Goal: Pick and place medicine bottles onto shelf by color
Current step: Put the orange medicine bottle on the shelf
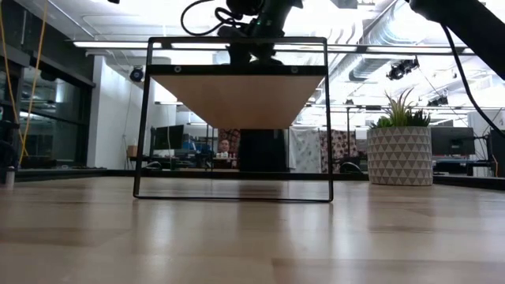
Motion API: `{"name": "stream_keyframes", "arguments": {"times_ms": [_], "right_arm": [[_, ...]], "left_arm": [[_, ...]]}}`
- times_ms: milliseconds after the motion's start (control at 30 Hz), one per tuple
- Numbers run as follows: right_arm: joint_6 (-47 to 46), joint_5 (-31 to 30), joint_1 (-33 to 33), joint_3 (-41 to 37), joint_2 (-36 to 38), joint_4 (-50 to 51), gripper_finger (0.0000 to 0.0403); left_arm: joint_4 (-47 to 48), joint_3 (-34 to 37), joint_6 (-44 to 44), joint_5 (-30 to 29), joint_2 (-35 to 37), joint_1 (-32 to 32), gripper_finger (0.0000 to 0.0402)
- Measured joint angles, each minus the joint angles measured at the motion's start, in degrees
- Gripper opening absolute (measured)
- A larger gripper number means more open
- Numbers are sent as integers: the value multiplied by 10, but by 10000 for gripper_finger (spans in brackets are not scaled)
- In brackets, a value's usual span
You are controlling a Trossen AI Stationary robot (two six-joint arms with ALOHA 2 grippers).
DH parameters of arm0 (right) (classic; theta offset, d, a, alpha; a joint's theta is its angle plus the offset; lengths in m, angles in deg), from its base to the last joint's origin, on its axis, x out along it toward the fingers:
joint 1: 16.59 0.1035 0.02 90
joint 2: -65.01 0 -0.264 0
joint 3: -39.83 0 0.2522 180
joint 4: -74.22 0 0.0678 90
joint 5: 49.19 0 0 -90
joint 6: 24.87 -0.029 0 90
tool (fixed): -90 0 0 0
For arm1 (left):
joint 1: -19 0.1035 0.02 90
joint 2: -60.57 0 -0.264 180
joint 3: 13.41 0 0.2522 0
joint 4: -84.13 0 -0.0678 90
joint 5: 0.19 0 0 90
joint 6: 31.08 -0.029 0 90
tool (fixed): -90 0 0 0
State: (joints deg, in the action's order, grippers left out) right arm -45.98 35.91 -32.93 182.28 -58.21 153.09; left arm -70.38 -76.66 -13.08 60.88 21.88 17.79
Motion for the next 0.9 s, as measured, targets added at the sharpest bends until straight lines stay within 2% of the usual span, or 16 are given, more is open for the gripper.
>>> {"name": "stream_keyframes", "arguments": {"times_ms": [100,200,367,533,700,900], "right_arm": [[18,0,0,12,0,13,314],[35,0,0,30,2,29,339],[70,-1,7,64,3,94,348],[100,4,43,13,55,125,348],[96,1,102,-120,154,69,348],[13,-4,176,-397,350,-110,349]], "left_arm": [[0,0,0,0,0,0,0],[0,0,0,0,0,0,0],[0,0,0,0,0,0,0],[0,0,11,0,0,0,0],[0,0,15,1,0,0,0],[0,0,14,18,0,0,0]]}}
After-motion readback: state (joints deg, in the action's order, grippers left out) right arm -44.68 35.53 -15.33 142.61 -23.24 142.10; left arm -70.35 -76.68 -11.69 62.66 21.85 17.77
